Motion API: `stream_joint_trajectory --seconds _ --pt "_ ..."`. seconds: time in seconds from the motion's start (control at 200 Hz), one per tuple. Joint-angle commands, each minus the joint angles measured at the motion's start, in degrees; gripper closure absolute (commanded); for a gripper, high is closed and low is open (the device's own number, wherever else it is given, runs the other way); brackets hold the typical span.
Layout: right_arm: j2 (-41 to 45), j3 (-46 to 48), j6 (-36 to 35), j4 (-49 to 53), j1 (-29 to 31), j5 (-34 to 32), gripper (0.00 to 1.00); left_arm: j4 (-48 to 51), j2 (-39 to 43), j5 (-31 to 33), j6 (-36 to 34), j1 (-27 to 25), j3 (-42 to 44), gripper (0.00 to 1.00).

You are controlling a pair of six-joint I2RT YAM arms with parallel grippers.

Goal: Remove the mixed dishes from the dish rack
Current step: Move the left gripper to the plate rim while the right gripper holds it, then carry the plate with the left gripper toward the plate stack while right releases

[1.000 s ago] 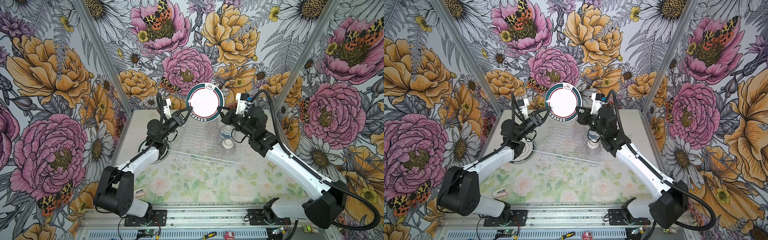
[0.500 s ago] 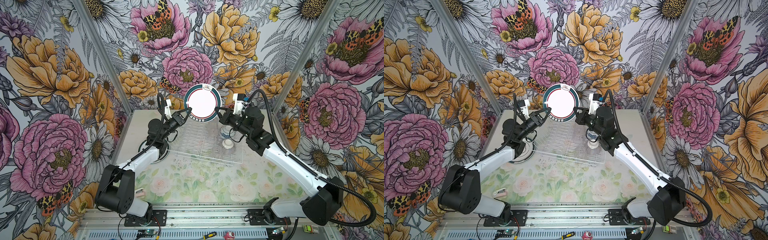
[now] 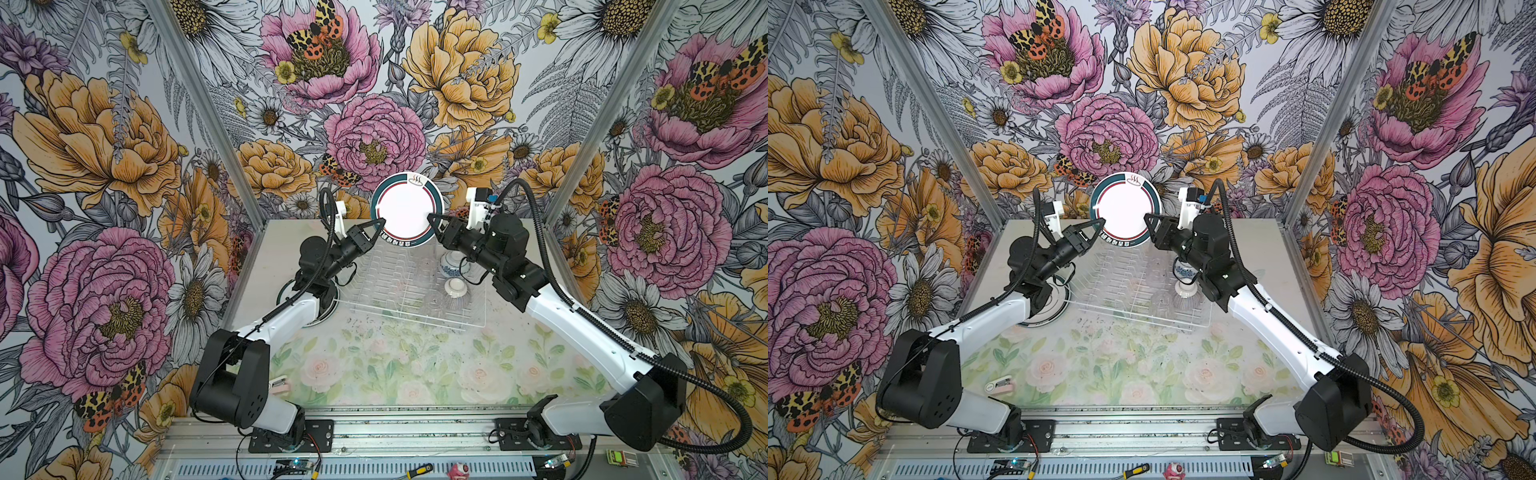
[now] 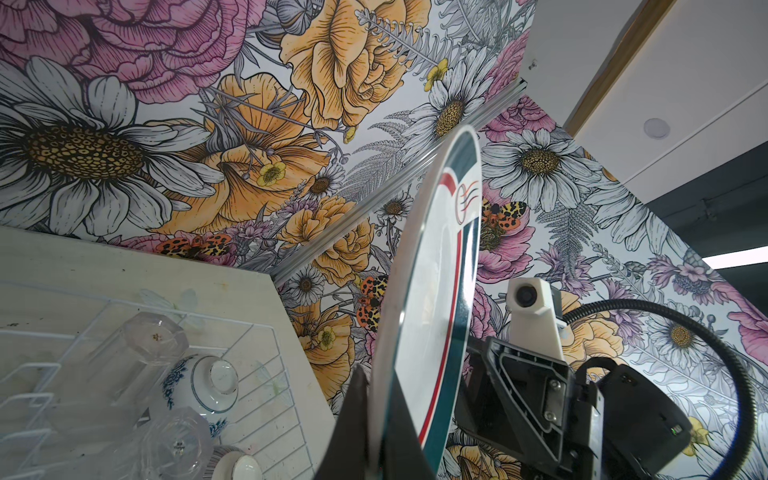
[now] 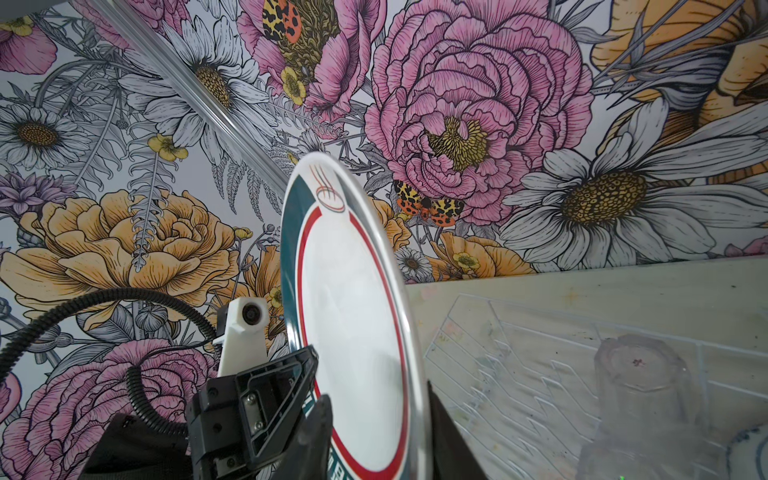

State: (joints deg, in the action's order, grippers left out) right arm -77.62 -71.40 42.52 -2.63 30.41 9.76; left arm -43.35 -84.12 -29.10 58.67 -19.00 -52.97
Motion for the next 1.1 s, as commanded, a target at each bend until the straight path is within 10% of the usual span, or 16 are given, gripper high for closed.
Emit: stream_joint_trajectory --seconds 0.0,0.565,1.091 --pt "1.02 0.37 -0.56 -3.78 0.3 0.33 0.57 0.96 0.88 1.42 -2.43 -0.48 -1.17 1.0" --pt "2.83 4.01 -4.2 -1.59 0.18 -6.05 0.01 1.97 3.57 1.38 1.58 5.78 2.06 1.0" --pt "0.87 4.75 -5.65 0.3 -0.01 -4.84 0.01 15.51 13.59 1.58 1.24 21.04 13.72 1.0"
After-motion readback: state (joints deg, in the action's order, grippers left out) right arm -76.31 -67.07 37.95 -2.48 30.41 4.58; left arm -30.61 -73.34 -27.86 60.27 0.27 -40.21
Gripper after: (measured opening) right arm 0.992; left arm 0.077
